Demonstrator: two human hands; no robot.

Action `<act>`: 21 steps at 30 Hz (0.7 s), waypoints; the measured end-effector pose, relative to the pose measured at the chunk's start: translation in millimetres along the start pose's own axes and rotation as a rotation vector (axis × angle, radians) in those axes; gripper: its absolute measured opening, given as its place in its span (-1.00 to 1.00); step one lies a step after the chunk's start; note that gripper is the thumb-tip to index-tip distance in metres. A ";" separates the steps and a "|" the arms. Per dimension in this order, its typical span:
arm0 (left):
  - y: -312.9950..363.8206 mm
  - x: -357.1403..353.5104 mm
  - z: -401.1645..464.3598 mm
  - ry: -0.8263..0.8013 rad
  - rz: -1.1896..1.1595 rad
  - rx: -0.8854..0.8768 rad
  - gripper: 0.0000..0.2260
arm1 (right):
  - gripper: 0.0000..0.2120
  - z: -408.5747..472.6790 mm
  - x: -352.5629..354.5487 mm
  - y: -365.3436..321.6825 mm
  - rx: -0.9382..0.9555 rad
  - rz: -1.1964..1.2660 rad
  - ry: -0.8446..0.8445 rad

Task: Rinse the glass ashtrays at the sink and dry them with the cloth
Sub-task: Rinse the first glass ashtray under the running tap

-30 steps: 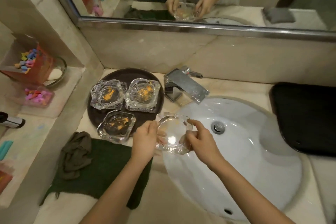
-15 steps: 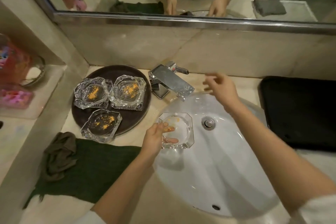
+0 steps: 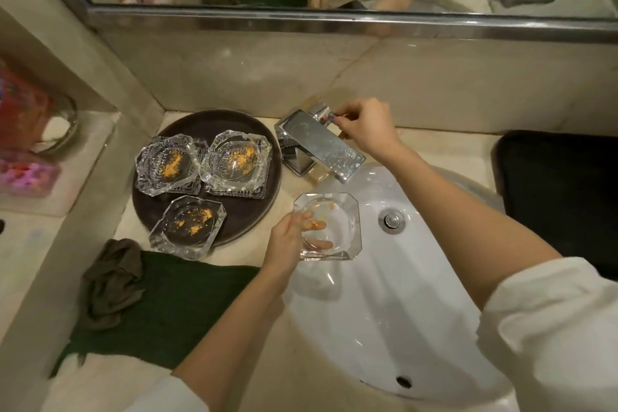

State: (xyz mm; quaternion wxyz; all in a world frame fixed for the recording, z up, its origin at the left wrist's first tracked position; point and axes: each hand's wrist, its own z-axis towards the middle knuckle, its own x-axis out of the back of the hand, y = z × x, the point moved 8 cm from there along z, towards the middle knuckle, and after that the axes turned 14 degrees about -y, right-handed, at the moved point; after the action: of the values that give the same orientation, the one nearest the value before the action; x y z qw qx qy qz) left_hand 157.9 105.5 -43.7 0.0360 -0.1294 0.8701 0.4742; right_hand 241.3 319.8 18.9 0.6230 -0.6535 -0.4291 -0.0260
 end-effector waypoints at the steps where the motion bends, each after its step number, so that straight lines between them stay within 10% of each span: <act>1: -0.5 1.4 -0.2 0.009 0.012 0.001 -0.77 | -0.88 -0.4 0.4 -0.7 0.002 -0.007 -0.005; 21: -12.7 18.5 -6.0 0.071 0.055 0.034 -0.74 | -0.83 11.4 2.2 1.7 -0.048 0.039 0.026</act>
State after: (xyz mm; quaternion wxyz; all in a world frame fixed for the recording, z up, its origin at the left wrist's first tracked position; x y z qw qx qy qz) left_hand 143.7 90.4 -54.2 -0.0061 -0.1215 0.8819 0.4554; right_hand 237.9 330.8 16.3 0.6132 -0.6761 -0.4073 -0.0326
